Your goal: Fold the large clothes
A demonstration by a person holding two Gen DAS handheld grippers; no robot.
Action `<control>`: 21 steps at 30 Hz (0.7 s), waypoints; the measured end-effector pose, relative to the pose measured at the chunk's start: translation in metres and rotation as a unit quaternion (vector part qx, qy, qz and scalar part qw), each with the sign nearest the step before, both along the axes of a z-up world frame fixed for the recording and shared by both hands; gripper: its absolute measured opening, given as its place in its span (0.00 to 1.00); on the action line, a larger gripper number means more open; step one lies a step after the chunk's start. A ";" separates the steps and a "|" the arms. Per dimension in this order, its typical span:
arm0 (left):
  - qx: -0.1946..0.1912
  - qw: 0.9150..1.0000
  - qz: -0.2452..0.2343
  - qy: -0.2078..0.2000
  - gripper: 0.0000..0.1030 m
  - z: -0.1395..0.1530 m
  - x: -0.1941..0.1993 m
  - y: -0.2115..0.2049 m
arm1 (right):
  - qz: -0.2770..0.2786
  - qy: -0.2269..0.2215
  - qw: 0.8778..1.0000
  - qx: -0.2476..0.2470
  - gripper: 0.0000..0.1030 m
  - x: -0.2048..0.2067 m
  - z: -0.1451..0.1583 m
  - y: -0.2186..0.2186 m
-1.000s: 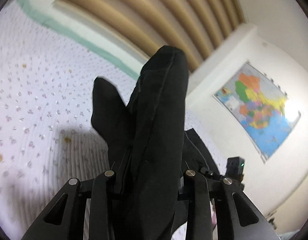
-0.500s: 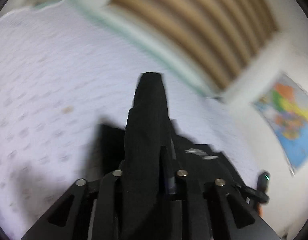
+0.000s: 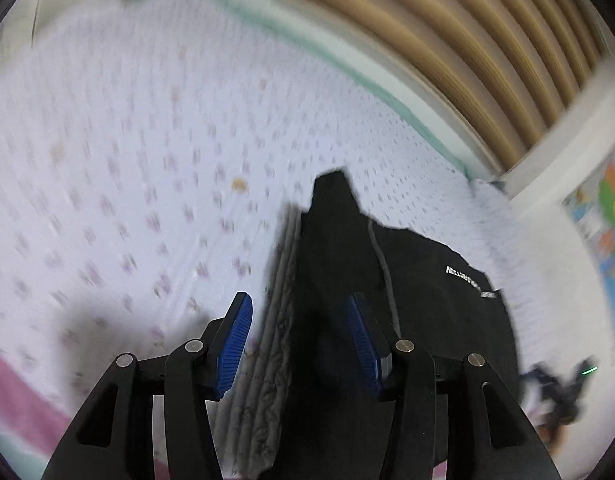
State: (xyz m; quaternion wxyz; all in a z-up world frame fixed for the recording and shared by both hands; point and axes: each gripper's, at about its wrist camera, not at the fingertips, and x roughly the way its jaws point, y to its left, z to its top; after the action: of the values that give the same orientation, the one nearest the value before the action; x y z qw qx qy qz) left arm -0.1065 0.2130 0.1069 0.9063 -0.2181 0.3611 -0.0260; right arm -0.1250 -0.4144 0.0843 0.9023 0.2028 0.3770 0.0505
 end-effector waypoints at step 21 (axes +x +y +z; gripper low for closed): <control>0.160 0.976 -0.134 0.056 0.52 -0.032 0.023 -0.161 | 0.123 0.102 0.977 -0.143 0.83 0.041 -0.037 0.197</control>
State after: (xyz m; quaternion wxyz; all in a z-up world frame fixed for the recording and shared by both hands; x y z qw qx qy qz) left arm -0.0838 0.0516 0.0744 0.8958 -0.0210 0.4371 -0.0770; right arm -0.0836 -0.2177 0.0477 0.8659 0.0274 0.4921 0.0856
